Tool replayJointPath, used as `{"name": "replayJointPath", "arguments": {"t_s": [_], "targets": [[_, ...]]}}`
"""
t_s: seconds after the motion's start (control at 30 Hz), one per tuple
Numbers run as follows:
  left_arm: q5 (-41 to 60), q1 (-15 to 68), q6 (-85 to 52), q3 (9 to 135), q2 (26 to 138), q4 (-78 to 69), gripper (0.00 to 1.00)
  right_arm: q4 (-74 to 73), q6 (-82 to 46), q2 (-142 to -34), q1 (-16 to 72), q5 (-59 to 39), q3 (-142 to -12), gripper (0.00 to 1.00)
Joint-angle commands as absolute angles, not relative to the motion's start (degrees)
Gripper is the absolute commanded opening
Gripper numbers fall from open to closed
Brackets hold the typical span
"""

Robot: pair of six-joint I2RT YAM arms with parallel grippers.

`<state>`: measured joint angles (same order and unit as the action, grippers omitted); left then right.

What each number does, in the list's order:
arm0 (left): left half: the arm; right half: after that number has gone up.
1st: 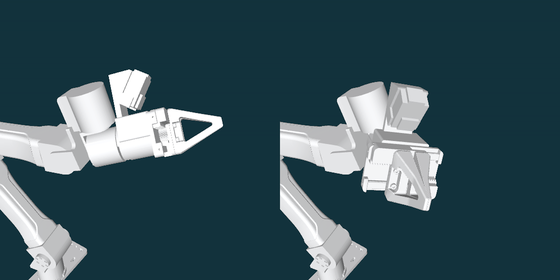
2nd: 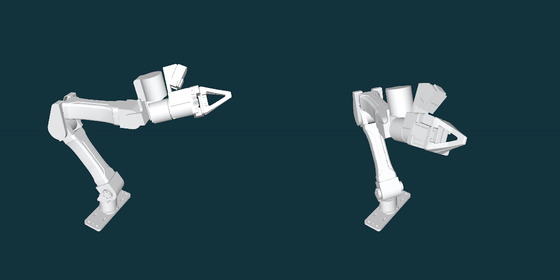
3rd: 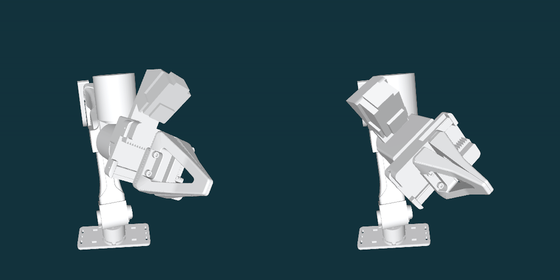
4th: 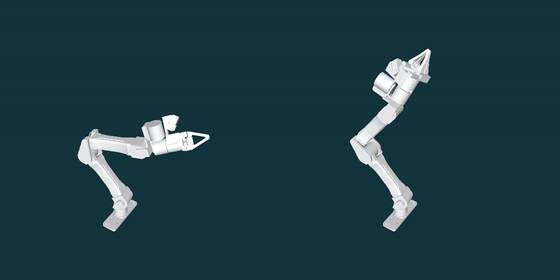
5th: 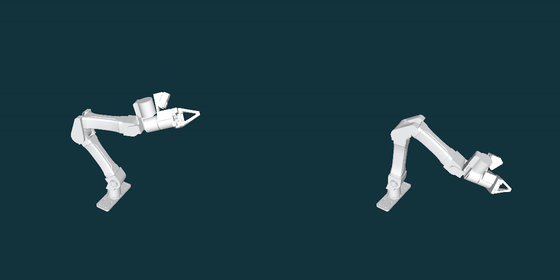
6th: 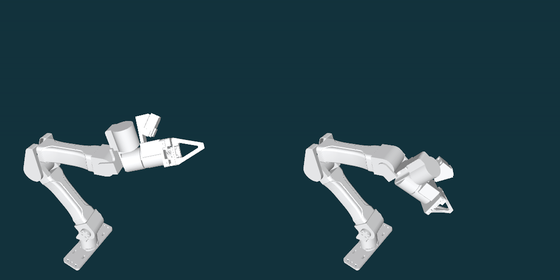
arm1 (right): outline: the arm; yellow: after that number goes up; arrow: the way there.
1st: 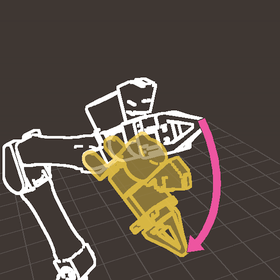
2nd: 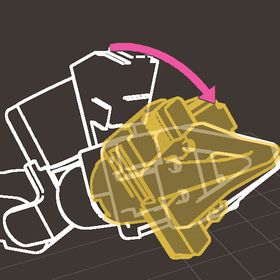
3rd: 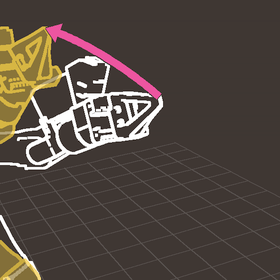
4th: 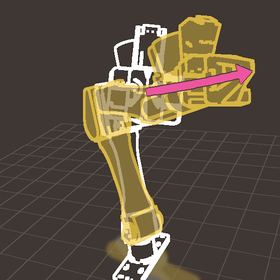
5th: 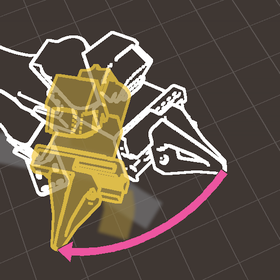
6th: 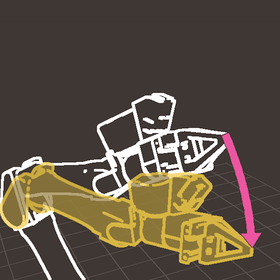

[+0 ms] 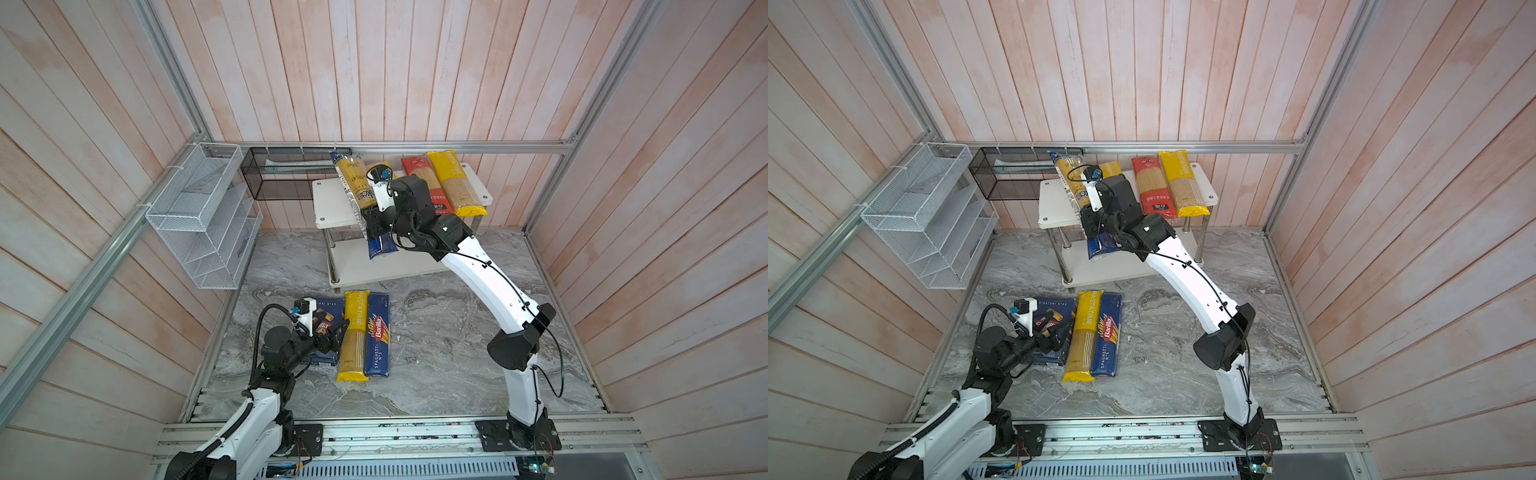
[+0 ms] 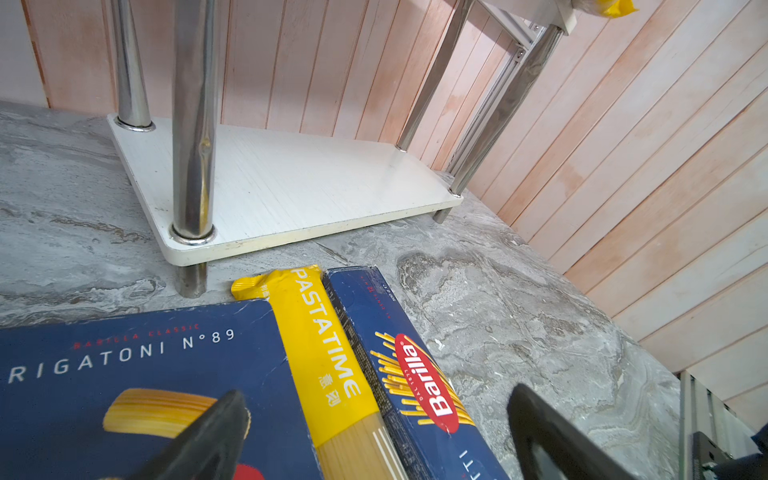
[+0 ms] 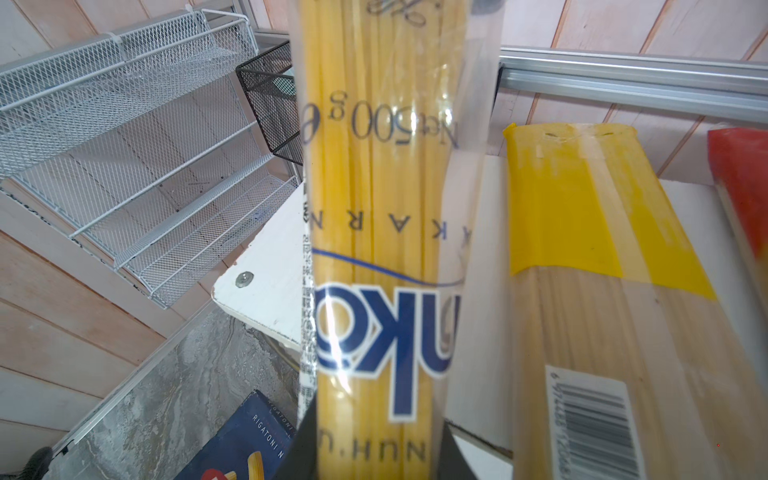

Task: Place and organize the pasta boxes and bags onto the shelf
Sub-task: 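Lower the Ankara bag onto the top shelf beside the yellow bag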

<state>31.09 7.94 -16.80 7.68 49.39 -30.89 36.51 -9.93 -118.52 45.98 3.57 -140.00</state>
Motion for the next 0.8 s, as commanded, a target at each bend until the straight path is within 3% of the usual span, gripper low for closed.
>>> {"name": "replayJointPath", "arguments": {"t_s": [0.0, 0.67, 0.77], "targets": [[31.6, 8.1, -16.9, 7.3, 49.4, -31.9, 1.00, 25.7, -11.2, -118.2, 45.2, 4.9, -144.0, 0.00], [30.1, 9.1, -16.3, 6.9, 47.4, -30.7, 1.00, 20.4, -14.6, -123.4, 43.4, 8.7, -145.8, 0.00], [29.9, 9.0, -16.2, 6.9, 47.3, -30.5, 1.00, 20.5, -15.5, -124.2, 43.0, 8.7, -145.9, 0.05]]}}
